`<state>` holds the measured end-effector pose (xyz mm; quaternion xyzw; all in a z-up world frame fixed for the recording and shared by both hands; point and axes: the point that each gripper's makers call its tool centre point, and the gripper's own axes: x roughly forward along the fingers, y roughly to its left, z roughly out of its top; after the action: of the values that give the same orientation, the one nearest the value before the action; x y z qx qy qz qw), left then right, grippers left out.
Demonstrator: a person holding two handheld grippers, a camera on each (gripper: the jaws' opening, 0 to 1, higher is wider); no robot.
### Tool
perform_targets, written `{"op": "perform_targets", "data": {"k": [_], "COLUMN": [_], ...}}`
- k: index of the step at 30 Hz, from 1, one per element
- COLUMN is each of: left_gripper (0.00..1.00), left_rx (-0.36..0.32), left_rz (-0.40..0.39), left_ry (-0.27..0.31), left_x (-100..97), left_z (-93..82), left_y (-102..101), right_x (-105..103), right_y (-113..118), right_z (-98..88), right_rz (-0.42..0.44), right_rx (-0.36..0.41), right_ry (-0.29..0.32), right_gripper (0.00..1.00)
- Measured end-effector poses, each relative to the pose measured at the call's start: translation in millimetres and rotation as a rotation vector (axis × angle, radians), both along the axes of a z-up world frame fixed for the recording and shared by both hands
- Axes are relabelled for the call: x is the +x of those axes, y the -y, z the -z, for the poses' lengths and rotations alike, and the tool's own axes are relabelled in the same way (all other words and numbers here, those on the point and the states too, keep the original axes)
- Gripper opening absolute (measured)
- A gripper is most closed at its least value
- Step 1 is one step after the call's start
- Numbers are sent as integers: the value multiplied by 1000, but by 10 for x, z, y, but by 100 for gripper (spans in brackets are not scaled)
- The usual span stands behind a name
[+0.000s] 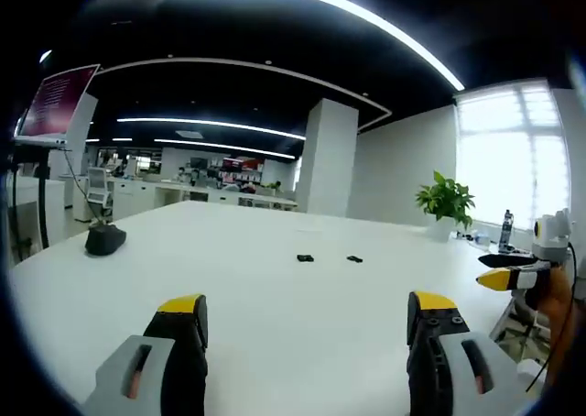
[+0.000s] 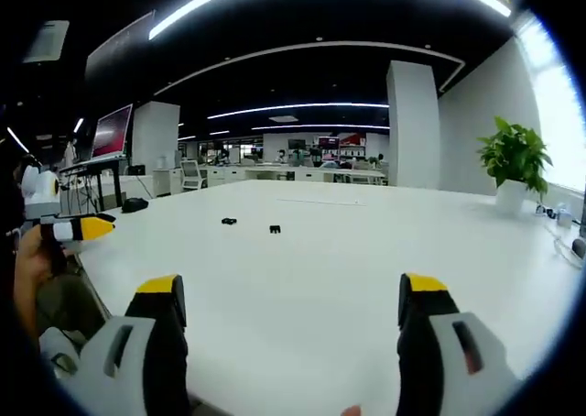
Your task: Snap the two parts of the plastic buckle together until the buckle closes and remains connected.
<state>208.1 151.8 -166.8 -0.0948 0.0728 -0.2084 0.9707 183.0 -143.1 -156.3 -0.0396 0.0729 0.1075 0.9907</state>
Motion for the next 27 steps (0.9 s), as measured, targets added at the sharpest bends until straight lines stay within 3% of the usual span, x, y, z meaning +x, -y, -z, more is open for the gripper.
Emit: {"op": "perform_targets", "data": {"k": [17, 27], "left_gripper": [91, 91], "left_rx": [-5, -5], "left_rz": [2, 4], "left_ry": [-20, 3], "left_x": [22, -1], "left_z": [81, -65], "left_y": [-17, -41], "right_x": [-21, 5], "right_y": [-10, -31], "right_z": [18, -49], "right_rz": [-16, -28], "right_rx": [-4, -1], "right_ry": [-3, 7], "right_gripper": [94, 94]}}
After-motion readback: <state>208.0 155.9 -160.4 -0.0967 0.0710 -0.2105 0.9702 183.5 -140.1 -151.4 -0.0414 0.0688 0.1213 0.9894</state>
